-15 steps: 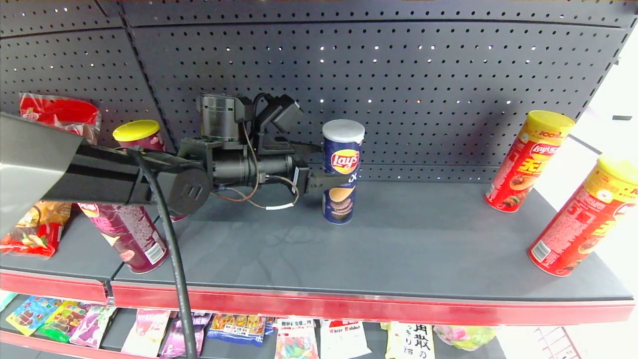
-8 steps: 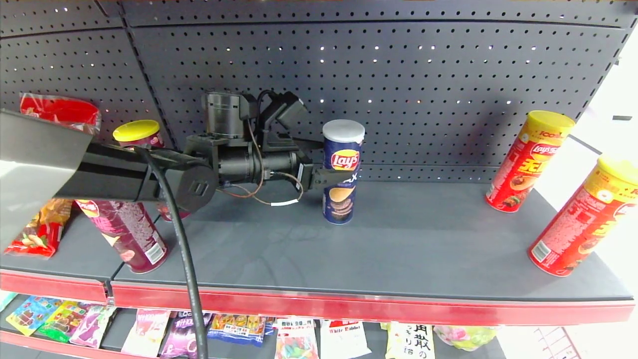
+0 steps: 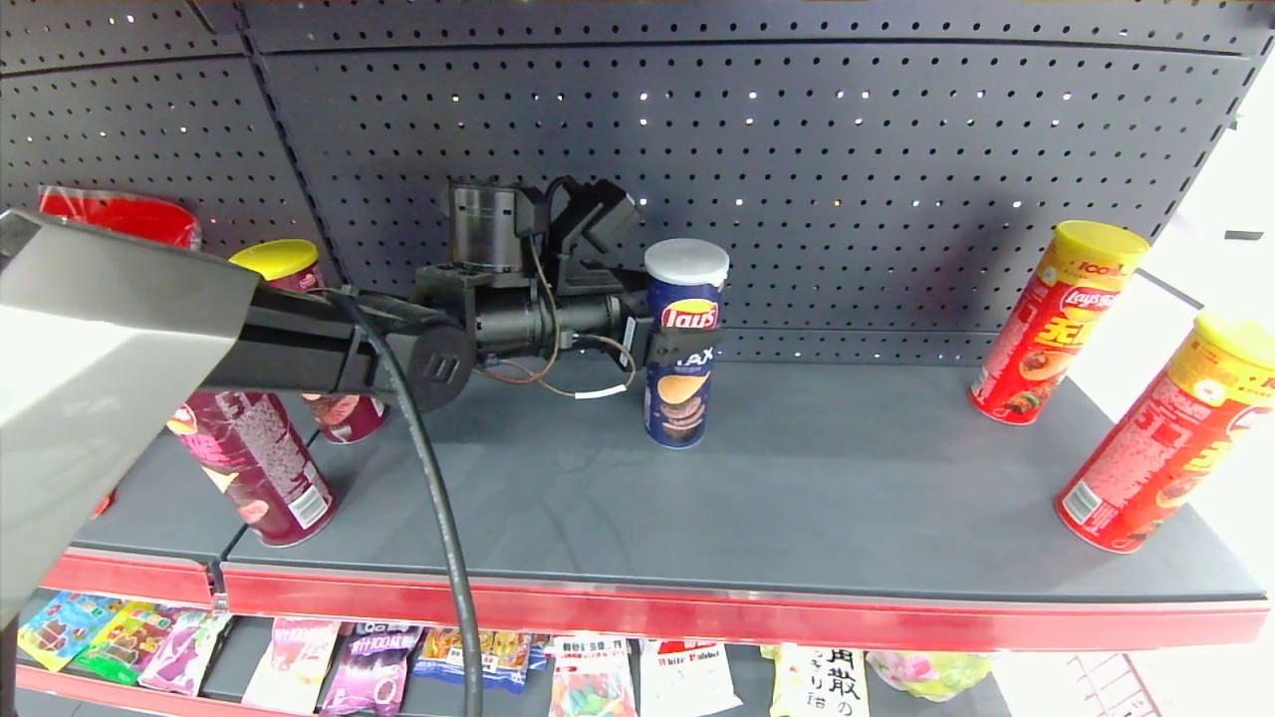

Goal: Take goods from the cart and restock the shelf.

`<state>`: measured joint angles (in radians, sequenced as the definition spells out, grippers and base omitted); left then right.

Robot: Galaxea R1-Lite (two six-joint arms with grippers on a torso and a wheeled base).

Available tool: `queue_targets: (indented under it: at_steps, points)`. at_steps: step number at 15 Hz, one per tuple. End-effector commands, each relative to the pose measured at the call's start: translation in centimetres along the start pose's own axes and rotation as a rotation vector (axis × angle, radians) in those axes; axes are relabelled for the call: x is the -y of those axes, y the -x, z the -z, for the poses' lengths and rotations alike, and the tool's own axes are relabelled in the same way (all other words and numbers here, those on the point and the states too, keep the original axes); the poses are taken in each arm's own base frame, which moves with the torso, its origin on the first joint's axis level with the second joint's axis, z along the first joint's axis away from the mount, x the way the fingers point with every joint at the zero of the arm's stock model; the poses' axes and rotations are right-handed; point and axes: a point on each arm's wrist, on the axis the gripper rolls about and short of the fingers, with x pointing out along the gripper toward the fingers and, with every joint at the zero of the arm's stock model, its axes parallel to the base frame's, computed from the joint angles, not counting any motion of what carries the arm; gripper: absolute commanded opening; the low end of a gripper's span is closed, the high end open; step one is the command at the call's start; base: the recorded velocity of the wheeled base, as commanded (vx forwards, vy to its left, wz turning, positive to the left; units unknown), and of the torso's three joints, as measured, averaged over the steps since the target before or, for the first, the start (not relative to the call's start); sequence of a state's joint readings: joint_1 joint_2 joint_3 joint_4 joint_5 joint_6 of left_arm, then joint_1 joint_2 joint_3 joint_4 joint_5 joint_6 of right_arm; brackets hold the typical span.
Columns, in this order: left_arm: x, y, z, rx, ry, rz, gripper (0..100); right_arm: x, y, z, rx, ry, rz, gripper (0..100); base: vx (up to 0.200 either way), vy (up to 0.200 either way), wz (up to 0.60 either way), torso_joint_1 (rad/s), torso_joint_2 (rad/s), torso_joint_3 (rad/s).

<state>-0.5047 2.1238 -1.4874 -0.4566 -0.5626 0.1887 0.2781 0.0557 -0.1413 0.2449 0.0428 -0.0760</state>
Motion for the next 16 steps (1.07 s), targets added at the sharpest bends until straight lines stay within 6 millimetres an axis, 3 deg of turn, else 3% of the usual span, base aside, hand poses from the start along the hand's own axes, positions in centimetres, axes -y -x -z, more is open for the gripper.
queue_targets:
  at_steps: [1,10,11,16]
  points:
    - [-0.1,-1.1,0.4,0.003,-0.003,0.006,100,0.0,0.0,0.0,0.001,0.001,-0.001,0,0.0,0.0,0.0,0.0,0.0,0.0]
    - [-0.1,-2.3,0.8,0.005,0.012,-0.007,100,0.0,0.0,0.0,0.003,0.001,-0.001,0,0.0,0.0,0.0,0.0,0.0,0.0]
    - [-0.1,-2.3,0.9,0.002,0.015,-0.007,0,0.0,0.0,0.0,0.001,0.001,-0.001,0,0.0,0.0,0.0,0.0,0.0,0.0]
    - [0.3,-2.2,1.0,0.006,0.032,0.042,0,0.0,0.0,0.0,0.003,0.001,-0.001,0,0.0,0.0,0.0,0.0,0.0,0.0]
